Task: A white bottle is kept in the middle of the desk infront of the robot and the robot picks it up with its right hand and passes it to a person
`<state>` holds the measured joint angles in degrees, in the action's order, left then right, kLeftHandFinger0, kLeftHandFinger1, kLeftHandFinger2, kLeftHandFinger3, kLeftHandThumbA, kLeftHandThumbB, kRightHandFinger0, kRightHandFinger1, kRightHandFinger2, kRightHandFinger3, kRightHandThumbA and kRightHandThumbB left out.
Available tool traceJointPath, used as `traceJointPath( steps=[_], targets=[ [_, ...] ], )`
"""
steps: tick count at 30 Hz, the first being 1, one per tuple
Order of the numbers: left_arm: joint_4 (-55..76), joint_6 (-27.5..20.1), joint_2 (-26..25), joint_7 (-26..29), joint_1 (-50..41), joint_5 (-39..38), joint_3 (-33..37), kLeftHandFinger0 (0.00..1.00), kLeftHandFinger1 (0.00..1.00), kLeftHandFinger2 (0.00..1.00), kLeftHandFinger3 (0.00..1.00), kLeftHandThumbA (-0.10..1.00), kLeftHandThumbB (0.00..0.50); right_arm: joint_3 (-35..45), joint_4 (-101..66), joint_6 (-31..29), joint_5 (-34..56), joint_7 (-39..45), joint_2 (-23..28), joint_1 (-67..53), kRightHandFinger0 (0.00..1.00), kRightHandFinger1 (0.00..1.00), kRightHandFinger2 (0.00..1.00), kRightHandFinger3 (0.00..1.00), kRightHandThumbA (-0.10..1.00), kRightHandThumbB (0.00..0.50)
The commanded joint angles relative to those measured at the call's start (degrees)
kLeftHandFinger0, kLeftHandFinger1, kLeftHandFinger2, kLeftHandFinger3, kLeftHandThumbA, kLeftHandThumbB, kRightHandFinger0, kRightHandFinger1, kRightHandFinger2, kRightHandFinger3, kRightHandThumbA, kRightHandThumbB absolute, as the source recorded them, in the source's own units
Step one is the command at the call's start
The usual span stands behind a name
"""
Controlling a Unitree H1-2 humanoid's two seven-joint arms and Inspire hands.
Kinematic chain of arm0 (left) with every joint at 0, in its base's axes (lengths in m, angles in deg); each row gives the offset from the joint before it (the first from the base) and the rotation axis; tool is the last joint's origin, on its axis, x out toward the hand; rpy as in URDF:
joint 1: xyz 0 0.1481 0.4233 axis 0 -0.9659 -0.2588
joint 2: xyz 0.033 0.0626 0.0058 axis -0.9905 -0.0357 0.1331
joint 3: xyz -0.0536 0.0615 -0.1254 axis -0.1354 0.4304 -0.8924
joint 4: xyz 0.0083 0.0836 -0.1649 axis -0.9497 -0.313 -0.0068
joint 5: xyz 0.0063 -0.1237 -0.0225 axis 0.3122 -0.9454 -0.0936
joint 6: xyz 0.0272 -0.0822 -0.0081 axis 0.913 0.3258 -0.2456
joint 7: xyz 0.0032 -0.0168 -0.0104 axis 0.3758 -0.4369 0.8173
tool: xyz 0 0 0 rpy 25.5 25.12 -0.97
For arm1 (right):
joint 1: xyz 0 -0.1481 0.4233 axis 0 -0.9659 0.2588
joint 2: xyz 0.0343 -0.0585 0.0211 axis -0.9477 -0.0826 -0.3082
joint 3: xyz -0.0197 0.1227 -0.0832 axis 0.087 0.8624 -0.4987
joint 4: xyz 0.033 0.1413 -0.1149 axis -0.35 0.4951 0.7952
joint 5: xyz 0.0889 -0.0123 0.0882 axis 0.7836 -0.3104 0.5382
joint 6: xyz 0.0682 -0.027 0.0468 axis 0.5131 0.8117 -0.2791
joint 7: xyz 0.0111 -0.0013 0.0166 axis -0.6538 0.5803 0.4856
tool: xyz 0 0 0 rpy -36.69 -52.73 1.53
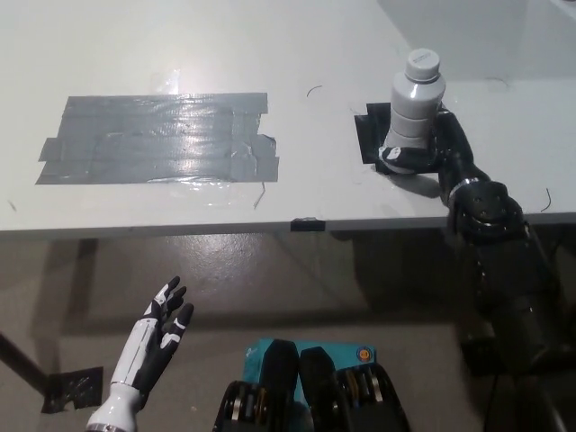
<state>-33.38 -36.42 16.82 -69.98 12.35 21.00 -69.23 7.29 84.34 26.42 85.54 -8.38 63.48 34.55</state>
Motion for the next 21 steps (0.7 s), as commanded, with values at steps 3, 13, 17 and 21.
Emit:
traceJointPath(
  steps=[3,13,17,21],
  targets=[
    [1.8,-1.3,-0.2,-0.3,0.9,0.0,0.0,0.9,1.0,1.0,1.0,0.86,0.014,-2.6,6.2,-1.5,-2.0,-2.3,1.2,6.9,0.73,0.56,0.53,0.62,0.32,0.272],
    [1.6,-1.6,-0.5,-0.6,1.4,-0.4,-0.1,0.87,1.0,1.0,1.0,0.87,0.02,-4.6,7.5,-3.0,-2.4,-9.1,0.4,6.4,0.11,0.62,0.89,0.89,-0.1,0.14],
    [1.7,-1.7,-0.5,-0.7,1.5,-0.5,-0.1,0.87,1.0,1.0,1.0,0.86,0.015,-4.8,6.6,-3.7,-2.5,-9.3,0.6,6.2,0.13,0.64,0.91,0.92,-0.1,0.128],
    [1.9,-1.3,-0.4,-0.7,1.5,-0.6,-0.2,0.87,1.0,1.0,1.0,0.85,0.005,-5.0,5.5,-4.6,-2.7,-9.8,0.6,5.7,0.12,0.63,0.91,0.93,-0.1,0.136]
  ],
)
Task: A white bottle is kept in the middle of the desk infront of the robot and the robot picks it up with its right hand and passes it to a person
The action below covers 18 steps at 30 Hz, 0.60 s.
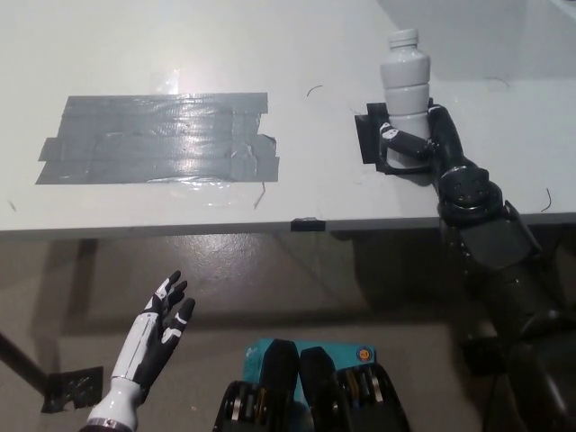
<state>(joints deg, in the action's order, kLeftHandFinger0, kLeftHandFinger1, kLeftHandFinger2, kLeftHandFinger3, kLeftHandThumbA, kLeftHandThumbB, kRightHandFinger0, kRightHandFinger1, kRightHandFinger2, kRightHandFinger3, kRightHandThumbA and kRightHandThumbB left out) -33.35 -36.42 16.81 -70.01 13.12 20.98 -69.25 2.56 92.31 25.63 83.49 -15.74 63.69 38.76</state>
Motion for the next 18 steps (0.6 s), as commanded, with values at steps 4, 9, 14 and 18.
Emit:
traceJointPath(
  steps=[4,9,14,18],
  targets=[
    [1.9,-1.2,-0.5,-0.7,0.9,-0.5,-0.2,0.88,1.0,1.0,1.0,0.85,0.011,-0.3,-4.4,-3.9,-0.5,-2.6,0.2,1.0,0.11,0.61,0.9,0.93,-0.1,0.139],
    [2.2,-0.8,-0.6,-0.7,1.0,-0.3,-0.1,0.89,1.0,1.0,1.0,0.86,0.013,-1.6,-14.3,-3.5,-1.3,-0.4,-0.3,-1.4,0.13,0.61,0.88,0.9,-0.1,0.145],
    [1.7,-1.2,-0.5,-0.6,1.5,-0.4,-0.2,0.89,1.0,1.0,1.0,0.85,0.013,-2.9,-23.9,0.6,-0.9,1.4,-1.3,-1.7,0.14,0.6,0.96,0.96,-0.1,0.143],
    [1.5,-1.4,-0.6,-0.6,1.5,-0.3,-0.2,0.88,1.0,1.0,1.0,0.85,0.015,-3.9,-24.9,0.4,-1.4,1.4,-1.8,-0.7,0.16,0.62,0.98,0.95,-0.1,0.137]
  ],
)
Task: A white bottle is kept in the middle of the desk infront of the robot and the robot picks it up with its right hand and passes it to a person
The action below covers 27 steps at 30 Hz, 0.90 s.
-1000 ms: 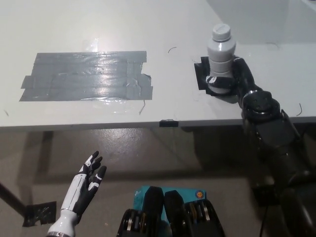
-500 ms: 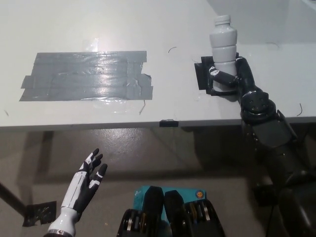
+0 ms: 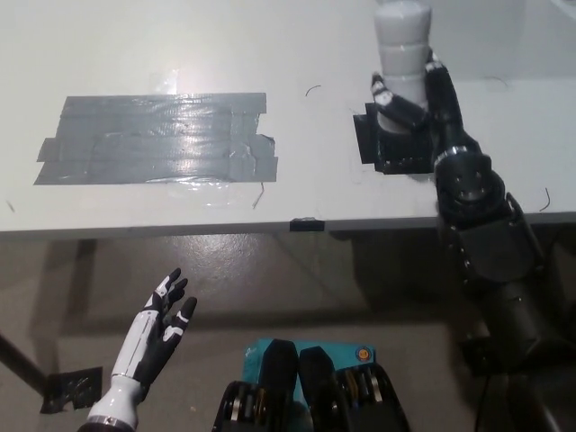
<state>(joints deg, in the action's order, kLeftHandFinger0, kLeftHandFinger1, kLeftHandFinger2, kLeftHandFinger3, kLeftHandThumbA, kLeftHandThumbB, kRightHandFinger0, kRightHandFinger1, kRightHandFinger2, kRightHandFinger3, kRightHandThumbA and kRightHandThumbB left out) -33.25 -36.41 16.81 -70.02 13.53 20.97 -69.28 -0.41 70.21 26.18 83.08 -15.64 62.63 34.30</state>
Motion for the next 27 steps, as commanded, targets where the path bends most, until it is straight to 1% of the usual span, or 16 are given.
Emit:
traceJointPath(
  steps=[1,3,4,7,10,14,17,20,22,23,25,27],
  targets=[
    [1.6,-1.3,-0.6,-0.6,1.1,-0.4,-0.1,0.88,1.0,1.0,1.0,0.85,0.015,-1.0,-1.5,-1.2,-0.7,1.4,-0.9,4.5,0.15,0.61,0.96,0.91,-0.1,0.148],
    [1.8,-1.0,-0.5,-0.7,1.0,-0.2,0.0,0.88,1.0,1.0,1.0,0.86,0.024,-1.0,0.5,-2.3,-0.5,1.4,-1.0,5.3,0.14,0.61,0.96,0.9,-0.1,0.149],
    [1.9,-0.7,-0.5,-0.6,1.0,-0.2,0.0,0.88,1.0,1.0,1.0,0.86,0.029,-1.0,2.2,-2.1,-0.5,1.3,-1.1,6.3,0.15,0.63,0.97,0.91,-0.1,0.153],
    [2.0,-0.8,-0.5,-0.8,1.0,-0.7,-0.2,0.89,1.0,1.0,1.0,0.84,0.029,-0.9,5.8,-2.4,-0.3,1.2,-1.6,8.2,0.16,0.64,0.99,0.92,-0.1,0.152],
    [2.0,-0.7,-0.7,-0.9,1.2,-0.5,-0.1,0.89,1.0,1.0,1.0,0.85,0.032,-1.6,11.0,-2.9,-1.3,0.5,-1.8,10.8,0.15,0.65,0.99,0.95,-0.1,0.145],
    [1.6,-1.5,-0.8,-0.9,1.2,-0.5,-0.1,0.88,1.0,1.0,1.0,0.85,0.022,-2.2,16.3,-4.1,-1.7,-0.2,-2.2,13.6,0.14,0.63,0.97,0.94,-0.1,0.144],
    [1.7,-1.4,-0.7,-0.8,1.1,-0.5,-0.2,0.88,1.0,1.0,1.0,0.85,0.031,-2.6,19.1,-4.9,-1.9,-0.6,-2.7,15.1,0.12,0.61,0.93,0.89,-0.1,0.152],
    [1.6,-1.1,-0.6,-0.8,1.1,-0.5,-0.2,0.88,1.0,1.0,1.0,0.84,0.036,-2.9,21.6,-5.4,-1.8,-0.5,-3.1,16.5,0.13,0.62,0.95,0.88,-0.1,0.148],
    [1.7,-1.1,-0.7,-0.7,1.0,-0.1,-0.1,0.88,1.0,1.0,1.0,0.87,0.037,-2.9,22.7,-5.5,-1.7,-0.5,-3.3,17.1,0.12,0.6,0.94,0.86,-0.1,0.147],
    [1.8,-0.7,-0.8,-0.8,1.0,-0.2,-0.1,0.88,1.0,1.0,1.0,0.87,0.028,-2.9,23.7,-5.6,-1.6,-0.5,-3.5,17.6,0.11,0.57,0.93,0.83,-0.1,0.155],
    [1.6,-1.0,-0.7,-0.8,1.1,-0.4,-0.1,0.88,1.0,1.0,1.0,0.86,0.031,-3.0,24.7,-5.6,-1.7,-0.3,-3.6,18.3,0.09,0.55,0.93,0.81,-0.1,0.153],
    [1.6,-0.9,-0.6,-0.8,1.1,-0.4,-0.1,0.88,1.0,1.0,1.0,0.86,0.032,-3.1,25.1,-5.6,-1.7,-0.3,-3.7,18.7,0.08,0.54,0.93,0.81,-0.1,0.156]
  ],
)
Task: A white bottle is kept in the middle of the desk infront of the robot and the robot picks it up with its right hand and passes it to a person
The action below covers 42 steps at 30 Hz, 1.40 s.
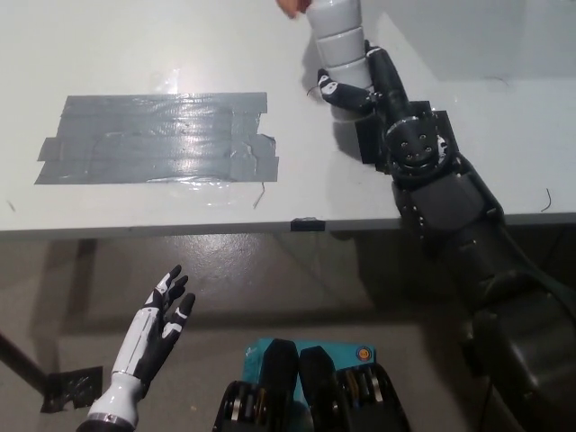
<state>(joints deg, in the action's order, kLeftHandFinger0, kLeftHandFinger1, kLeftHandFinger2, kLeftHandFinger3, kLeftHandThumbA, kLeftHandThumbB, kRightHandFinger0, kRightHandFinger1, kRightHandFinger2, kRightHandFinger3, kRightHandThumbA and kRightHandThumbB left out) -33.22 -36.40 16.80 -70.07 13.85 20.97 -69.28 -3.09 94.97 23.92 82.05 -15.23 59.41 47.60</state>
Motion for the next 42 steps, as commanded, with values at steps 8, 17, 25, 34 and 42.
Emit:
traceJointPath(
  steps=[8,17,25,34,42],
  targets=[
    [1.8,-0.9,-0.5,-1.1,0.9,-1.0,-0.2,0.87,1.0,1.0,1.0,0.83,0.022,-0.8,2.1,-3.9,-1.0,-1.1,-1.2,5.8,0.06,0.56,0.97,0.86,-0.1,0.156],
    [2.4,0.0,-0.6,-1.3,1.1,-0.9,-0.4,0.87,1.0,1.0,1.0,0.84,0.044,-2.1,1.9,-5.4,-0.9,5.3,-0.6,4.9,0.91,1.0,1.0,1.0,0.52,0.429],
    [2.1,-0.1,-0.5,-1.2,1.4,-0.6,-0.5,0.87,1.0,1.0,1.0,0.85,0.056,-3.0,-1.3,-6.0,-1.3,6.0,0.0,2.9,1.0,1.0,1.0,1.0,0.73,0.5],
    [1.9,-0.4,-0.4,-1.3,1.2,-0.6,-0.3,0.86,1.0,1.0,1.0,0.87,0.03,-2.3,-10.3,-6.5,-2.9,0.1,0.8,-1.2,1.0,1.0,1.0,1.0,0.89,0.5],
    [2.2,-0.3,-0.8,-1.8,1.6,-1.2,-0.5,0.86,1.0,1.0,1.0,0.8,0.0,-0.9,-42.7,-0.6,-5.1,1.2,2.8,-14.5,1.0,1.0,1.0,1.0,0.95,0.5]
  ],
)
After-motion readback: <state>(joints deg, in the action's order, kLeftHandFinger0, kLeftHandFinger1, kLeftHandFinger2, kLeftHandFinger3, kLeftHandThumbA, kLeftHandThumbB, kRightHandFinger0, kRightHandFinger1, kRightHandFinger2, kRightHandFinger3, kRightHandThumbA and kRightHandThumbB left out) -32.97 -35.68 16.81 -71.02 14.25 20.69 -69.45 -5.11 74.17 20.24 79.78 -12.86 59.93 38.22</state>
